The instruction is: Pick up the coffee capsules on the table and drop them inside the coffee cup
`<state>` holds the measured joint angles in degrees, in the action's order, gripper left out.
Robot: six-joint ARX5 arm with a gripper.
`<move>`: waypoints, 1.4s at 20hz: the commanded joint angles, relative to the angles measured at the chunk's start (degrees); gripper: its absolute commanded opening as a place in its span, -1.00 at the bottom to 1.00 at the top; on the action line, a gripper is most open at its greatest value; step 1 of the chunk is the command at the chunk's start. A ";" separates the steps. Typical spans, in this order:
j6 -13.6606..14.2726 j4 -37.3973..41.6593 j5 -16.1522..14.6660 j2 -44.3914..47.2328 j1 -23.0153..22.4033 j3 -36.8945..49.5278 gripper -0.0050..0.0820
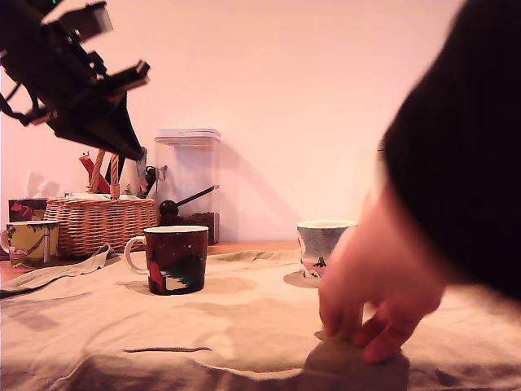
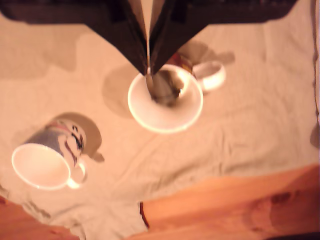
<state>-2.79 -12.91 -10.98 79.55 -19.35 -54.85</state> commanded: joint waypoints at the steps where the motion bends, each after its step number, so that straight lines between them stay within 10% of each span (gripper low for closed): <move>1: 0.26 -0.59 -0.11 -0.55 0.11 1.25 -0.93; 28: 4.28 18.93 -13.05 -0.85 -1.75 13.75 -0.93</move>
<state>1.13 4.86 -23.57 79.50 -20.32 -42.48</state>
